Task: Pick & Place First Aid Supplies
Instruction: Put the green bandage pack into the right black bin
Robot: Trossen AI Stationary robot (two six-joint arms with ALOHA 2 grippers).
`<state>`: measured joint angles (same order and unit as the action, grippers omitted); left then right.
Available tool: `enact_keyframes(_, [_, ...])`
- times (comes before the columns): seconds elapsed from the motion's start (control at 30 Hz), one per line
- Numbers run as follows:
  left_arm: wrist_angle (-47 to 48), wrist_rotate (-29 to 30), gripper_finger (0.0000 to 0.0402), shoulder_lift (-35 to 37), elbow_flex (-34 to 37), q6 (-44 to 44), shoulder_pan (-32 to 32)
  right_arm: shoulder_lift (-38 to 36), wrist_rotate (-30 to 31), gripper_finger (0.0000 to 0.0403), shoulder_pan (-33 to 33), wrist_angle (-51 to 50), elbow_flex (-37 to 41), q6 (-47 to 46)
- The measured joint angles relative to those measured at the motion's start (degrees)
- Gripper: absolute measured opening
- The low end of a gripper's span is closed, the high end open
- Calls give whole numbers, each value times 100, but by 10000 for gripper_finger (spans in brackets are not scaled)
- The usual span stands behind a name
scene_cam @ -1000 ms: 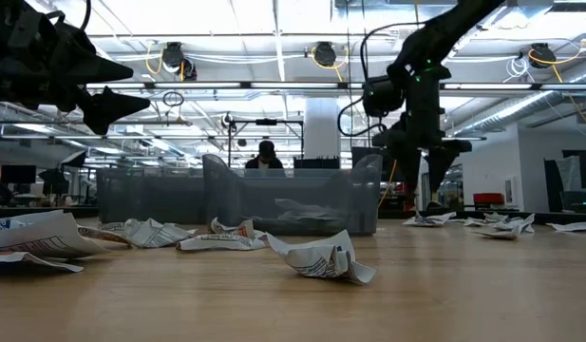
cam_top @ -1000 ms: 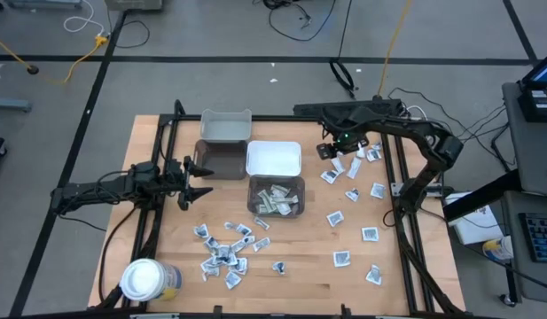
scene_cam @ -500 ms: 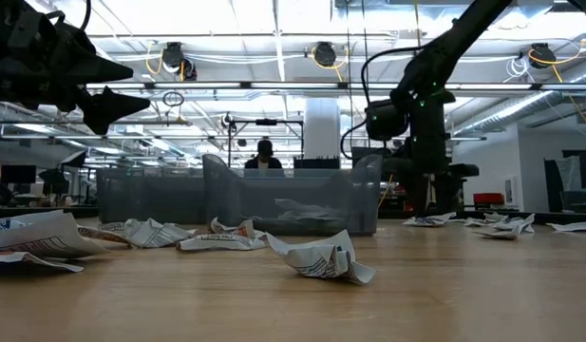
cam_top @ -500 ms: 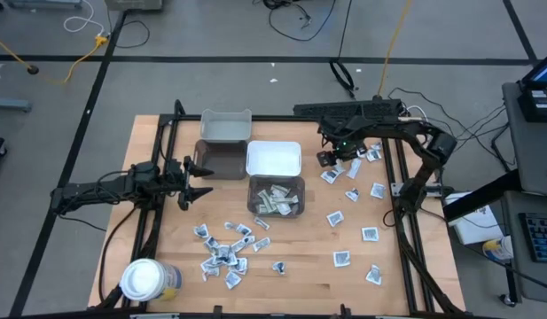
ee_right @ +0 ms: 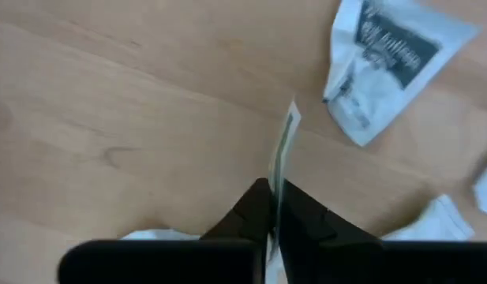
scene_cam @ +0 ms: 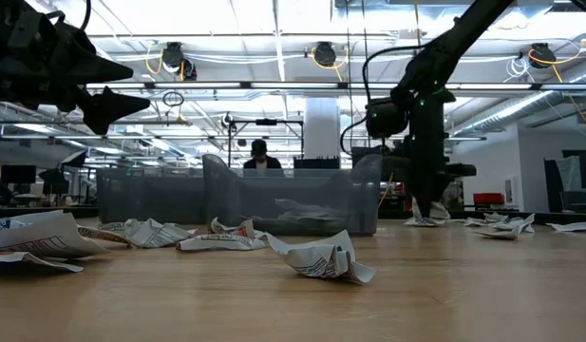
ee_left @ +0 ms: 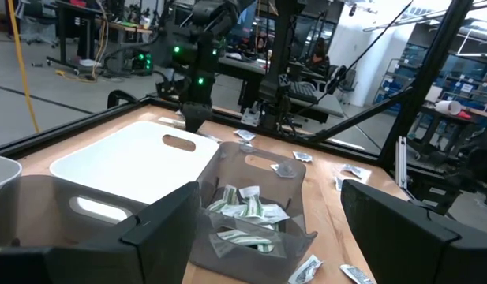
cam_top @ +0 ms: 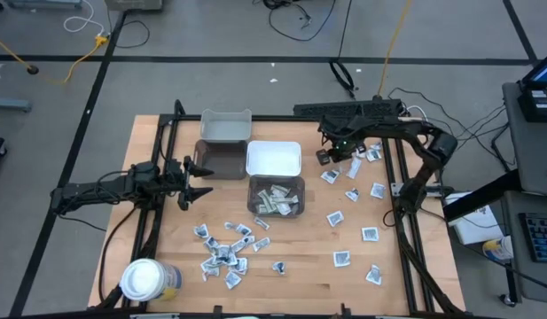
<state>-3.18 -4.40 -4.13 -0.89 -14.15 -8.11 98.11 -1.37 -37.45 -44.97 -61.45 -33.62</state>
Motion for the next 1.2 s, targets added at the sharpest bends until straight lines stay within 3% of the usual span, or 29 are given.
enact_keyframes(0.37, [0, 0, 310, -1, -1, -1, 0, -903, 27, 4, 2, -1550, -643, -111])
enact_keyframes(0.6, [0, 0, 310, -1, -1, 0, 1, -1284, 448, 2, 2, -2582, -1250, -511])
enact_keyframes(0.8, [0, 0, 310, -1, -1, 0, -1, -1001, 420, 1, 285, -2816, -1594, -311])
enact_keyframes(1.2, [0, 0, 310, -1, -1, 0, -1, 29, 380, 1, 1470, -2825, -2738, -91])
